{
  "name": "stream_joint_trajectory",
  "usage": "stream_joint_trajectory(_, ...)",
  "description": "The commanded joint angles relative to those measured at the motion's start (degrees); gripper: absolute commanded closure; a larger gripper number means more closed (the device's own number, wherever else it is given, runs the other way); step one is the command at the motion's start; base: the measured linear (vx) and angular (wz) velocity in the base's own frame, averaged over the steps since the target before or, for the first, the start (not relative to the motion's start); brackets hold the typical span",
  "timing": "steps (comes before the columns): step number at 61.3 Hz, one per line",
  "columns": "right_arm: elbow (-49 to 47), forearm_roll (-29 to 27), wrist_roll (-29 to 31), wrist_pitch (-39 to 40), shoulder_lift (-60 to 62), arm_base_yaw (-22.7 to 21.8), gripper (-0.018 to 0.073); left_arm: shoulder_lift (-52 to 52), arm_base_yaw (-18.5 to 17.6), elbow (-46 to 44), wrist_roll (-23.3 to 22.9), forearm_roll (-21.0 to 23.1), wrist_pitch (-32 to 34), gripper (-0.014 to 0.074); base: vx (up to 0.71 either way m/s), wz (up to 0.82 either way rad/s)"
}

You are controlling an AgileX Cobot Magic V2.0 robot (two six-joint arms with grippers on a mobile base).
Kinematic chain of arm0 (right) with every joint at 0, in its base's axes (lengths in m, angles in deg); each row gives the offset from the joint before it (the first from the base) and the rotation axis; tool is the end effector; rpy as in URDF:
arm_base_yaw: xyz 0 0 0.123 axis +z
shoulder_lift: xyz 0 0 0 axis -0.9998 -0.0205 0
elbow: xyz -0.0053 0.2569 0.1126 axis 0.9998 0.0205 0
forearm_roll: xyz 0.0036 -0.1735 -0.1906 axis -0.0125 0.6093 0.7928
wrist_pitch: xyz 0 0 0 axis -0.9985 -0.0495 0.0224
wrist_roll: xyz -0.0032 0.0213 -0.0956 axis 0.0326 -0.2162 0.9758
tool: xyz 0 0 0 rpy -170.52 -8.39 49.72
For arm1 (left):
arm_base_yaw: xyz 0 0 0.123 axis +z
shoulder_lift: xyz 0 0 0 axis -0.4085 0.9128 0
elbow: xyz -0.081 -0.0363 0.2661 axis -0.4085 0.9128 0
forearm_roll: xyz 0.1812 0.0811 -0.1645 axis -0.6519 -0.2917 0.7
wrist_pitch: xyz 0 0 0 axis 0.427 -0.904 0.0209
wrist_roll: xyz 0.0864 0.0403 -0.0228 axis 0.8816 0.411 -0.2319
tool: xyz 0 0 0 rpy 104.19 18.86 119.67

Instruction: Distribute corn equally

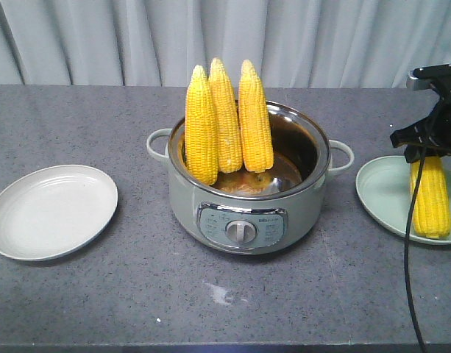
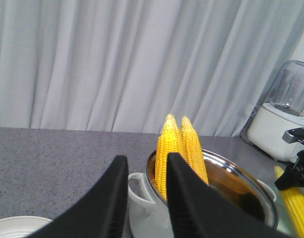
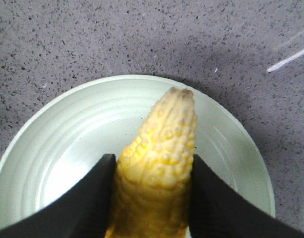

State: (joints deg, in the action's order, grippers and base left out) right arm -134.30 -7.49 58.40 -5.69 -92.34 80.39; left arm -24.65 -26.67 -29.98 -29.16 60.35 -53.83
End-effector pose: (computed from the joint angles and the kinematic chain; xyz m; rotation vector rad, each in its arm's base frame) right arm 0.4155 -0.0539 0.2600 -0.1325 2.7155 -0.0034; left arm 0.1478 -0.0403 0.3929 0.0686 1.6119 -0.5472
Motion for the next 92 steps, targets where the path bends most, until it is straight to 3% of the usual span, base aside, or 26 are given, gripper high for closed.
stream_joint_trajectory(1,-1.7,-0.57,0.52,1.49,2.42,-0.34,0.0331,0.22,0.02,-2.01,-0.08,1.84,1.73,0.0395,0.0,0.0)
stream_joint_trajectory(15,-1.7,-0.37,-0.52,1.19,2.42,-0.34,0.0111,0.22,0.02,-2.01,-0.12,1.89,1.73,0.0395,0.0,0.0)
stream_joint_trajectory(28,-1.7,-0.36,-2.97,1.08,2.8,-0.34,0.008,0.22,0.02,-2.01,-1.07,5.32,0.04,0.0395,0.0,0.0)
stream_joint_trajectory(38,-1.7,-0.36,-2.68,3.13,7.68,-0.34,0.0184,0.22,0.02,-2.01,-1.05,6.16,0.13,0.0395,0.0,0.0)
stream_joint_trajectory(52,-1.7,-0.89,-2.5,3.33,22.13,-0.34,0.0577,3.45,0.02,-6.22,1.47,7.9,-0.68,0.0395,0.0,0.0)
stream_joint_trajectory(66,-1.7,-3.2,-2.0,1.33,34.97,-0.34,0.0568,15.74,0.02,-18.45,3.82,7.9,-3.15,0.0395,0.0,0.0)
stream_joint_trajectory(81,-1.7,-3.4,-2.0,0.41,41.22,-0.34,0.0568,35.22,-0.85,-38.54,3.88,7.85,-14.95,0.0388,0.0,0.0)
stream_joint_trajectory(86,-1.7,-3.4,-2.06,0.29,41.59,-0.34,0.0568,42.04,-1.57,-45.88,3.88,7.78,-19.31,0.0346,0.0,0.0)
stream_joint_trajectory(92,-1.7,-3.4,-2.06,-0.42,41.59,-0.34,0.0568,48.98,-2.37,-53.01,3.29,7.86,-24.1,0.0237,0.0,0.0)
